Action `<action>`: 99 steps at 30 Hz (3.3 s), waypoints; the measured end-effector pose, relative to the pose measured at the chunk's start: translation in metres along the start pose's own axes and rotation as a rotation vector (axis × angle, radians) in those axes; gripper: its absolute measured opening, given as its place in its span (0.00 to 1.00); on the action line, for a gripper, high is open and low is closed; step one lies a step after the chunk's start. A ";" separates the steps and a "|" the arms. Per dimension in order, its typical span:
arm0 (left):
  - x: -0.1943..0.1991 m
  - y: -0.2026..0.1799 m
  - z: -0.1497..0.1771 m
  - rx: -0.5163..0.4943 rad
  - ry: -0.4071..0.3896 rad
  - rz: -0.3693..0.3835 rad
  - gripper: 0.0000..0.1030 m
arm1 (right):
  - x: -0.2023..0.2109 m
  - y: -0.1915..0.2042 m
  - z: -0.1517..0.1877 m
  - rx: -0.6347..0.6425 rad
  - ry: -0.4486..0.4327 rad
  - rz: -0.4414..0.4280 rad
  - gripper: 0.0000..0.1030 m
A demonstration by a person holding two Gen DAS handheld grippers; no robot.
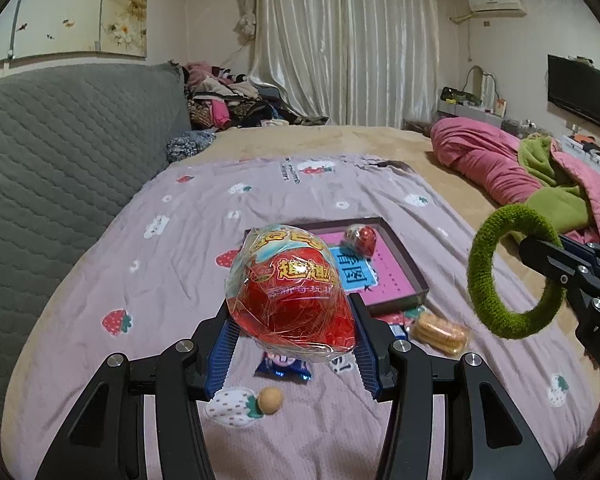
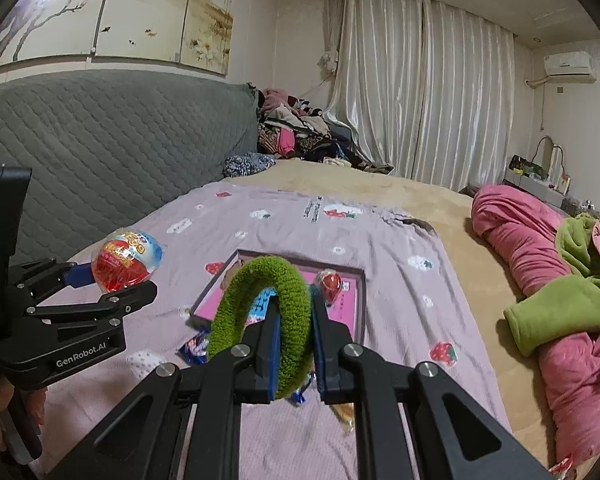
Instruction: Organize objects
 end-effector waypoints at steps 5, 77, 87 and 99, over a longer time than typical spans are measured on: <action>-0.008 0.002 -0.016 0.003 -0.010 -0.003 0.52 | -0.007 -0.001 -0.014 0.005 -0.014 -0.001 0.14; -0.294 0.054 -0.004 0.057 0.224 0.021 0.52 | -0.267 -0.054 0.031 -0.089 0.205 -0.005 0.14; -0.325 0.055 0.014 0.046 0.309 0.032 0.52 | -0.303 -0.050 0.059 -0.041 0.331 0.057 0.14; -0.338 0.045 0.024 0.021 0.349 0.056 0.51 | -0.318 -0.052 0.070 -0.027 0.385 0.090 0.14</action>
Point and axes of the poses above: each gripper's, at about its wrist camera, not at the fingertips, and x roughly against the way its jaws point, y to its left, z to its underside, the point moved 3 cm from there along -x, roughly the way its jaws point, and after that the axes turned 2 degrees about z, right-handed, at the moved point
